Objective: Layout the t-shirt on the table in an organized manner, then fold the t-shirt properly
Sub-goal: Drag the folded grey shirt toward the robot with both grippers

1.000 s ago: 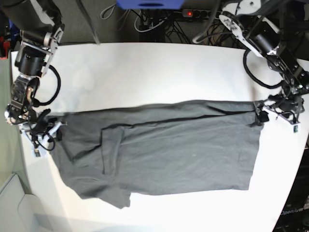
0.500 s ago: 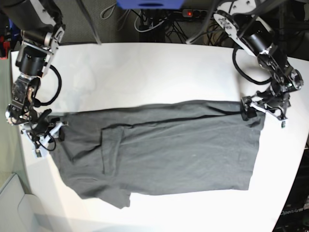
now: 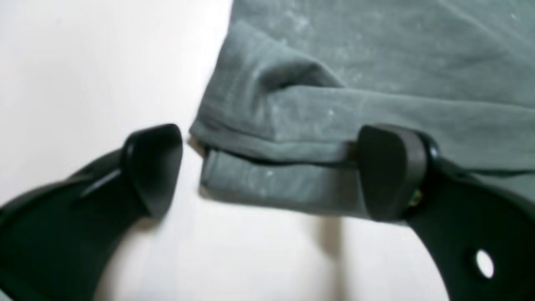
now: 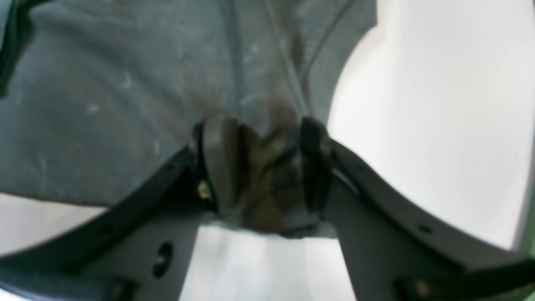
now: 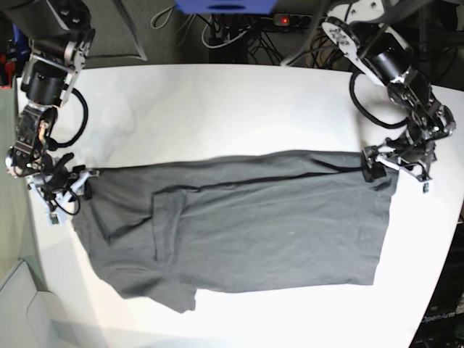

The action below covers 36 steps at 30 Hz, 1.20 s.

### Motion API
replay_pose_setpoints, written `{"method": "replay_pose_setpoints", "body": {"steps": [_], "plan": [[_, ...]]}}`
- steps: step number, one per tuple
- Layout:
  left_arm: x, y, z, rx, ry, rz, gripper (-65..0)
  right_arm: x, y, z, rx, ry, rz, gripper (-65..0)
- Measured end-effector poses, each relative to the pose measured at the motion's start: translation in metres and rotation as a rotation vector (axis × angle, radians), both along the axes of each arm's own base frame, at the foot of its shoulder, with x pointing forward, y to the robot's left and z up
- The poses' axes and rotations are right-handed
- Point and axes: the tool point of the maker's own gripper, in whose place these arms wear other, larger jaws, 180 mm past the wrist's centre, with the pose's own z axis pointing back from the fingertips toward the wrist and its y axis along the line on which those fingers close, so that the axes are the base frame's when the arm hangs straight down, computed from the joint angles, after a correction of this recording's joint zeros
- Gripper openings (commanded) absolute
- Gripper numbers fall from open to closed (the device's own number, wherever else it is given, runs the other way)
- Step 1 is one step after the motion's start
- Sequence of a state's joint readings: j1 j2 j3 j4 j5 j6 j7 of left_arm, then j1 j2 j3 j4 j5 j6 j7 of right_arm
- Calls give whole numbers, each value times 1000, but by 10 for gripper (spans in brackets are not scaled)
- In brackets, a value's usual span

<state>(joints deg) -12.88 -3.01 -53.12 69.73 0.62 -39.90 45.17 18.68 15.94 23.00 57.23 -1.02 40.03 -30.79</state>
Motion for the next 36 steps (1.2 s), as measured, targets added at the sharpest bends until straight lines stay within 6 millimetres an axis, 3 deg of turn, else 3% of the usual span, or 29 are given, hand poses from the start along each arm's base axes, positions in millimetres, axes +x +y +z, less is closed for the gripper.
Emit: {"method": "replay_pose_setpoints", "body": {"steps": [2,8,9,17,19,23,24,30,36], "plan": [[3,-5,0,11,7,-24,-6,-3,0,-3,1,2,0,-390],[9,-21,-1,14,20,-79,-384,-6,1,-6,1,14,1,-390],[9,-21,-3,9,22,-78,-418,-6,1,-6,1,14,1,-390],[16,-25,-11,-53,1,-73,-442,-11,2,-10,8,11,2,-406],[15,-22,-11,-47,4,-75,-490,-13,2,-11,10,5,3,-464],[10,-21,-14,-47,19,-74,-650,-17,2,-13,18,2,-3,-637],[7,-19,-15,-48,19,-71,-650,-19,2,-14,21,-1,-4,-650],[-24,-2,-18,10,77,-83,-646,-36,-3,-17,14,-4,2,-650],[-72,16,-11,148,199,-98,-646,-78,3,-17,-64,14,53,-650]]}}
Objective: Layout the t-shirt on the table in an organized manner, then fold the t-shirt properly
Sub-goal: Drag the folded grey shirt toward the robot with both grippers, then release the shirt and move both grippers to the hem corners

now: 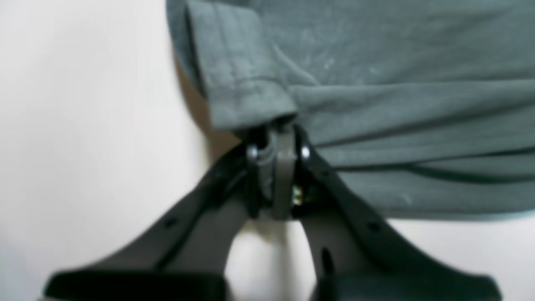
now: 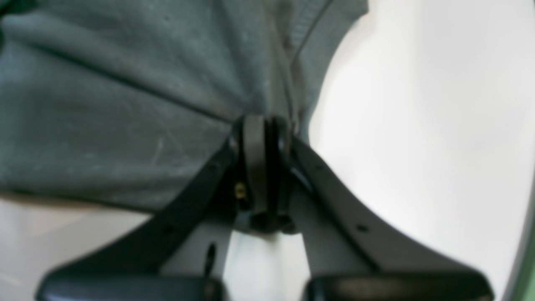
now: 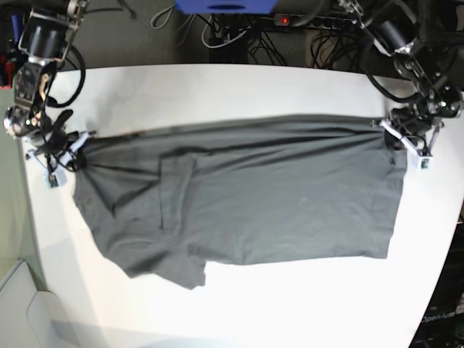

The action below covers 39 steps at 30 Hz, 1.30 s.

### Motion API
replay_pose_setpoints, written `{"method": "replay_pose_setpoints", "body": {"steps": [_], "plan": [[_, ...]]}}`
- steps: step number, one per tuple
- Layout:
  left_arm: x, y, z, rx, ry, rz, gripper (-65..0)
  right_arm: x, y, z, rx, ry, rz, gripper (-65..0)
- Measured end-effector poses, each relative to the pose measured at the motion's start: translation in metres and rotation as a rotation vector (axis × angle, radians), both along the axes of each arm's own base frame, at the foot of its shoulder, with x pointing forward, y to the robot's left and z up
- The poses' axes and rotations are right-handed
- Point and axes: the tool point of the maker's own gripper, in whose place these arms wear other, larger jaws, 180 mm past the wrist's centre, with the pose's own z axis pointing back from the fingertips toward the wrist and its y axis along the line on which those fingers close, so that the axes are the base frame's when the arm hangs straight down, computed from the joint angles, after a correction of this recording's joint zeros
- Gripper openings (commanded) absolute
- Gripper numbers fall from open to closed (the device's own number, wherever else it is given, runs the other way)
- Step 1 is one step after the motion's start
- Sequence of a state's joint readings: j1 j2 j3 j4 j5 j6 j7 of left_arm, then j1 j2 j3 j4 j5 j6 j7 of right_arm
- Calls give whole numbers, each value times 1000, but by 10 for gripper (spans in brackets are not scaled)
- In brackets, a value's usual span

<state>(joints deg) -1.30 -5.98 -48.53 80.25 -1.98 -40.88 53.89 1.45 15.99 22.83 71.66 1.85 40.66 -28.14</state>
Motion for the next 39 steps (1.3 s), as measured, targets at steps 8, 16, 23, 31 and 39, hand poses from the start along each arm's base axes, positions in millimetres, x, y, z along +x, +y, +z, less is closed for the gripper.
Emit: {"method": "replay_pose_setpoints", "body": {"steps": [8,16,23,31,39], "plan": [[-46,17,17,146,117,-11,-646,-66,18,2,-79,44,72,-650],[-61,19,23,187,151,-17,-646,-98,21,5,-142,98,112,-650],[-70,17,17,190,178,-27,-645,-99,21,5,-142,100,112,-605],[-76,18,15,195,192,-29,-627,-104,19,6,-162,110,115,-423],[-84,16,11,188,204,-6,-268,-90,25,37,-197,17,102,-384]]}}
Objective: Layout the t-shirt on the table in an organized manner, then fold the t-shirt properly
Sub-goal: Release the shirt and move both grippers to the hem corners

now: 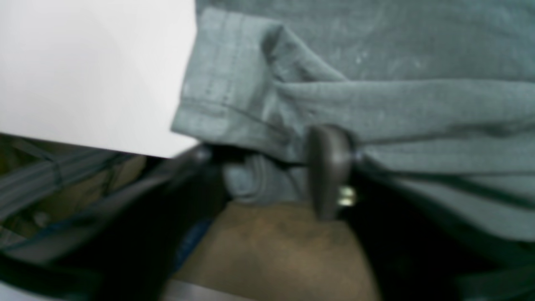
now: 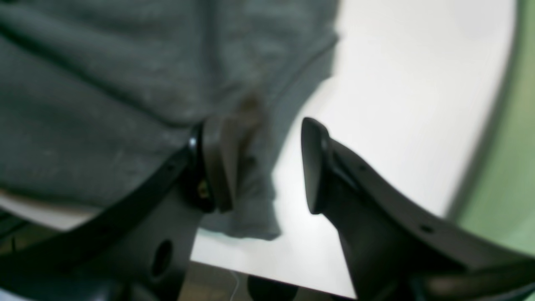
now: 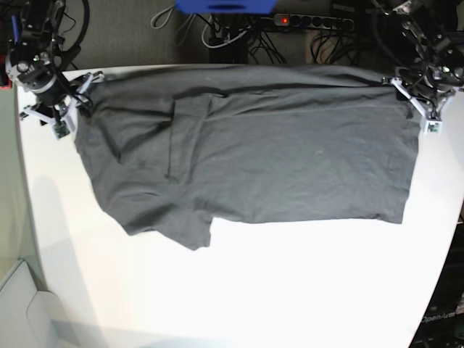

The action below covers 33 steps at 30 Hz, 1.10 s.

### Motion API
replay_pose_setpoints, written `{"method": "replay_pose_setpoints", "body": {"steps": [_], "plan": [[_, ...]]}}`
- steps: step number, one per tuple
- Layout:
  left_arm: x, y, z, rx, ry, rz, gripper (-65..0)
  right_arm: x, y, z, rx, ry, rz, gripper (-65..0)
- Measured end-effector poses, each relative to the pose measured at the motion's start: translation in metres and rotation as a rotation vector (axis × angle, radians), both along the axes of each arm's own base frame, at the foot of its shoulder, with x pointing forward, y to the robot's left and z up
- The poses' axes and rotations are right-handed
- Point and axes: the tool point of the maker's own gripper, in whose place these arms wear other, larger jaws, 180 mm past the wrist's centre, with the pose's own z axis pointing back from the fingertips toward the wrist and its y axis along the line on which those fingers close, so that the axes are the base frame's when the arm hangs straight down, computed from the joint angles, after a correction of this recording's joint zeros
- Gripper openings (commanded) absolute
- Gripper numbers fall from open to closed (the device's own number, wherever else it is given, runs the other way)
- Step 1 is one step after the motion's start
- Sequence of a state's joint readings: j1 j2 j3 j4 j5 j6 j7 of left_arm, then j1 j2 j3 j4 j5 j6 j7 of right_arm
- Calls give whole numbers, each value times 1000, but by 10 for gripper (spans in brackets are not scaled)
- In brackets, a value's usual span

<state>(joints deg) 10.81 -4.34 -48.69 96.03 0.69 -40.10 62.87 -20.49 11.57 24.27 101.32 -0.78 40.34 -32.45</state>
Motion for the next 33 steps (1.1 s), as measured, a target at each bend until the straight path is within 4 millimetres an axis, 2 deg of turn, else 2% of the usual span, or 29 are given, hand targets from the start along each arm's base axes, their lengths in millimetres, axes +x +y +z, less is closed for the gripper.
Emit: {"method": "replay_pose_setpoints", "body": {"steps": [3,5,8,10,14,16,18,22,25,30,33], "plan": [[1,-7,-2,-20,-6,-1,-161,5,4,8,-2,-27,9,-383],[1,-9,-3,-23,-9,0,-126,9,4,11,-7,-37,9,-383],[2,-14,0,-24,-21,4,-118,14,5,14,-8,-46,10,-381],[9,-16,11,-6,-56,-3,-118,23,2,16,-19,-39,-2,-358],[31,-21,43,37,-152,-7,-118,67,-10,41,-61,-56,-52,-305],[48,-24,62,54,-225,-12,-118,89,-17,54,-74,-63,-81,-302],[61,-26,73,56,-268,-12,-118,112,-21,65,-57,-81,-101,-300],[91,-25,90,49,-333,-4,-118,149,-27,57,13,-34,-144,-300],[120,-27,103,21,-411,-10,-118,169,-16,39,69,35,-127,-301],[146,-16,92,-33,-384,-4,-118,184,5,14,140,125,-94,-301],[151,-10,79,-64,-352,-2,-118,195,12,9,191,114,-88,-302]]}}
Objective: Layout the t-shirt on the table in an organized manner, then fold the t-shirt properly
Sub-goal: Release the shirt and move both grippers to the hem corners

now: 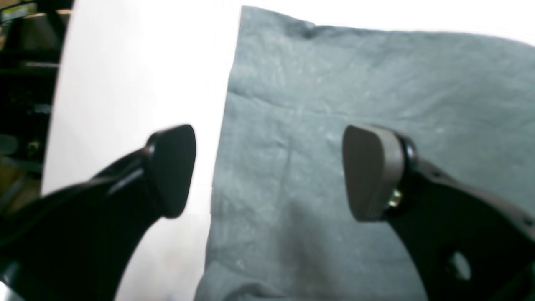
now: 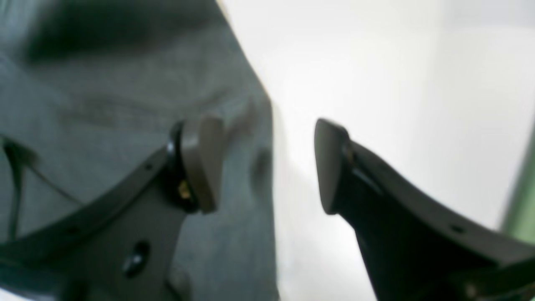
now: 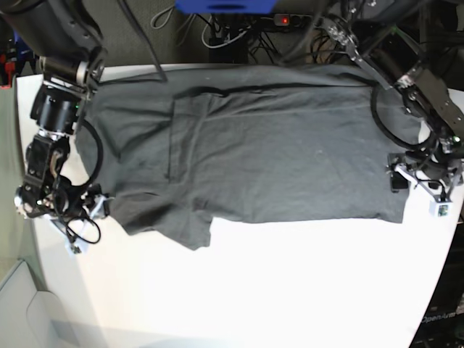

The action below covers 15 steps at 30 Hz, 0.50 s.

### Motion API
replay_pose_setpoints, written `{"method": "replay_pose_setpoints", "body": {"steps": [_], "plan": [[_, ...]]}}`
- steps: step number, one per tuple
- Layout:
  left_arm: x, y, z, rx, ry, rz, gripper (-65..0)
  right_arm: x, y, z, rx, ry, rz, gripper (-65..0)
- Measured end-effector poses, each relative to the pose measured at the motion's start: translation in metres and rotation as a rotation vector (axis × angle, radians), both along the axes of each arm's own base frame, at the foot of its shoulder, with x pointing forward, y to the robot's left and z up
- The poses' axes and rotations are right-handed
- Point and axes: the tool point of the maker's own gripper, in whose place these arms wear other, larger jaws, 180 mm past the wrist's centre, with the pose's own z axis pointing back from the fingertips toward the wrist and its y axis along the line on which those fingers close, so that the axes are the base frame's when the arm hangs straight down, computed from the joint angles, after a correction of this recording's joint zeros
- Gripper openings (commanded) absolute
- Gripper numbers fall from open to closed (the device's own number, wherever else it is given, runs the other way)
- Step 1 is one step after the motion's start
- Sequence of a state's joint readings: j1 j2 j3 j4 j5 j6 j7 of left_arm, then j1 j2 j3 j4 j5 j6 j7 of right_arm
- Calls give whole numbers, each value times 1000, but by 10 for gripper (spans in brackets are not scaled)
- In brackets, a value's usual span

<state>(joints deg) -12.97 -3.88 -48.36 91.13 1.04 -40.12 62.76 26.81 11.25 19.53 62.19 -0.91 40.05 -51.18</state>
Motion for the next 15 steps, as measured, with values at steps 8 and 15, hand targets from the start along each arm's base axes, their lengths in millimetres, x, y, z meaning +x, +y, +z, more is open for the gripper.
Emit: {"method": "replay_pose_setpoints", "body": {"steps": [8,15], "plan": [[17,8,-24,-71,-59,-12,-118,-1,14,-30,94,0,-1,-301],[38,14,-36,-144,-84,-7,-118,3,20,-35,139,-31,-7,-408]]}}
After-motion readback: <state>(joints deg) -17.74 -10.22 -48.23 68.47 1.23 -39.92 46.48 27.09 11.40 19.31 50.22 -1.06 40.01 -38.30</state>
